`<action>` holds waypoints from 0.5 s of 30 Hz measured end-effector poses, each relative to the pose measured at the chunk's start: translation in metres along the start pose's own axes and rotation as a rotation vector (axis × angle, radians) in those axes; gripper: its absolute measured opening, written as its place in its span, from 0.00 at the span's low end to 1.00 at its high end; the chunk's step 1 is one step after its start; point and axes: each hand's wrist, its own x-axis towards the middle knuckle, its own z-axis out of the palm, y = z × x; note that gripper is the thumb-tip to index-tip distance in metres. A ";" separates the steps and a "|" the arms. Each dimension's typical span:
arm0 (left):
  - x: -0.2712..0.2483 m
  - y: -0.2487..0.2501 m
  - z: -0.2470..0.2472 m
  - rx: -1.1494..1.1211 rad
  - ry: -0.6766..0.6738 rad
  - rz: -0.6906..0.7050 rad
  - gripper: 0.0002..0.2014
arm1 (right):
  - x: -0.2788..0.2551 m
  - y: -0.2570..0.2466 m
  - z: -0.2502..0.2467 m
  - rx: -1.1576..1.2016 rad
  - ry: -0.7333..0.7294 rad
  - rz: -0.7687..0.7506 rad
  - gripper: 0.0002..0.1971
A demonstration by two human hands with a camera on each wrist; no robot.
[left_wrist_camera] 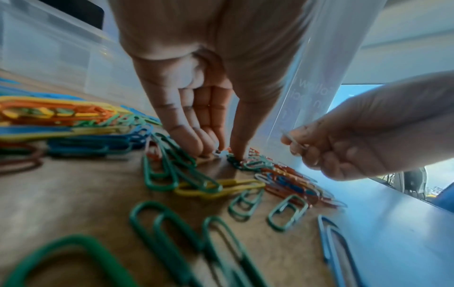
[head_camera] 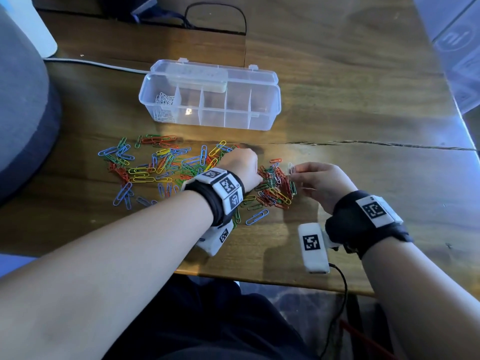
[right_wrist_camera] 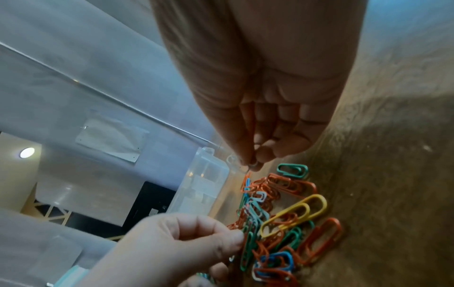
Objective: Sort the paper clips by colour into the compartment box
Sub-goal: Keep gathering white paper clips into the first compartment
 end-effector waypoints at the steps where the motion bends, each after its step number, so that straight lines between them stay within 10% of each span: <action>1: 0.002 0.001 0.001 0.008 -0.004 -0.010 0.08 | 0.000 0.000 0.000 -0.001 0.006 -0.004 0.10; 15: 0.002 -0.007 -0.004 -0.018 0.066 -0.067 0.05 | -0.010 -0.004 0.008 0.150 -0.051 -0.059 0.14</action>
